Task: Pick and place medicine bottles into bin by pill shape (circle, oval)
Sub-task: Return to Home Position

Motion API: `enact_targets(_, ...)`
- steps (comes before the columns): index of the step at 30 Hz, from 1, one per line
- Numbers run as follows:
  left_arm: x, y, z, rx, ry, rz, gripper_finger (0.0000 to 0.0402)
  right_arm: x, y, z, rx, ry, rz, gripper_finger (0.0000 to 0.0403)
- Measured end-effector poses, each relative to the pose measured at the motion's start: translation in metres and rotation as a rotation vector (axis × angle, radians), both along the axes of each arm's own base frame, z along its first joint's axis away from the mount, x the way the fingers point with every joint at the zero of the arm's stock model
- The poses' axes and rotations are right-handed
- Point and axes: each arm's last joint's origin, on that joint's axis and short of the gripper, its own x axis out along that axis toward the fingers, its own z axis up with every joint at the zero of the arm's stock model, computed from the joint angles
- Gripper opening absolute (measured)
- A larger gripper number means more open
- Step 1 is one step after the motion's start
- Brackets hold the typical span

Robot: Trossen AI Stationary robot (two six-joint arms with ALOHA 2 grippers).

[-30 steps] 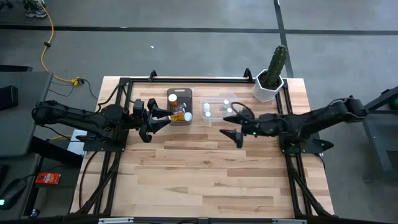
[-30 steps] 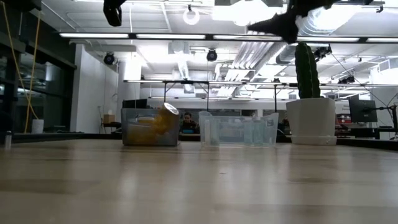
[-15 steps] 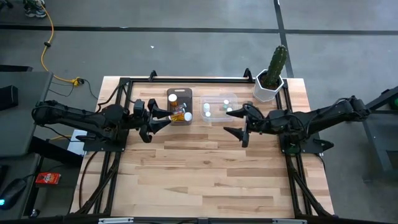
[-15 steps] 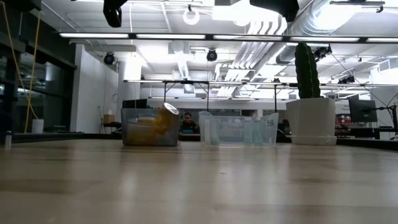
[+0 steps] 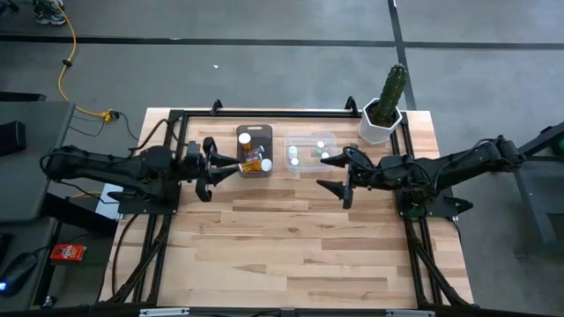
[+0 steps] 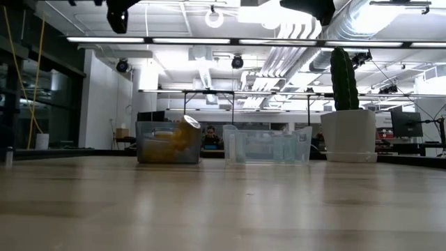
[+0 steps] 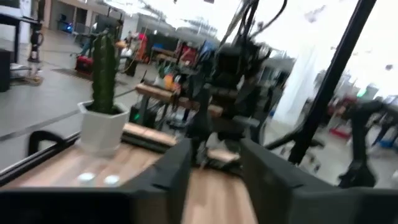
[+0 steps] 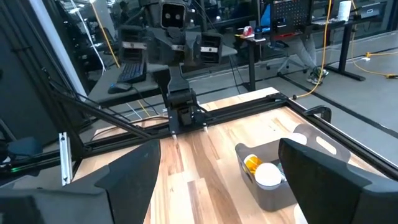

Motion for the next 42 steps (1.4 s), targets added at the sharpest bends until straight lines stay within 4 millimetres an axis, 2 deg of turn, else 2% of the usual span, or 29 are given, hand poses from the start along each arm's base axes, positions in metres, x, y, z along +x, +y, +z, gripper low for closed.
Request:
enact_targets(4,-0.013,0.001,-0.001,0.055,0.054,-0.016,0.0029,0.0,0.0,0.0,0.024,-0.002,0.004,0.0319)
enact_targets(5,-0.016,0.001,-0.002,0.06,0.05,-0.022,0.0015,0.0,0.0,0.0,0.028,-0.001,0.004,0.0318)
enact_targets(8,-0.023,0.002,-0.018,0.066,0.007,-0.034,0.0013,0.0,0.0,0.0,0.031,-0.002,0.004,0.0318)
enact_targets(13,-0.037,0.004,-0.059,0.037,-0.058,-0.032,0.0003,0.0,0.0,0.0,0.052,-0.005,0.002,0.0318)
enact_targets(18,-0.051,0.006,-0.094,-0.064,-0.092,-0.041,0.0001,0.0,0.0,0.0,0.089,-0.011,-0.001,0.0318)
enact_targets(21,-0.054,0.006,-0.102,-0.101,-0.068,-0.028,0.0,0.0,0.0,0.0,0.088,-0.011,-0.001,0.0318)
enact_targets(25,-0.057,0.006,-0.105,-0.062,-0.02,-0.021,0.0,0.0,0.0,0.0,0.105,-0.017,-0.003,0.03)
enact_targets(28,-0.058,0.006,-0.114,-0.047,0.076,-0.016,0.0,0.0,0.0,0.001,0.205,-0.038,-0.011,0.0267)
enact_targets(32,-0.06,0.006,-0.124,-0.06,0.17,-0.022,0.0,0.0,0.001,-0.001,0.233,-0.025,0.0,0.0208)
enact_targets(37,-0.065,0.005,-0.124,-0.076,0.16,-0.078,0.0,0.0,0.002,-0.003,0.233,-0.001,0.033,0.0111)
enact_targets(41,-0.068,0.006,-0.123,-0.058,0.147,-0.045,0.0,-0.006,0.002,-0.003,0.234,0.032,0.072,0.0022)
enact_targets(42,-0.068,0.007,-0.123,-0.056,0.142,-0.024,0.0,-0.008,0.002,-0.003,0.234,0.045,0.083,0.0011)
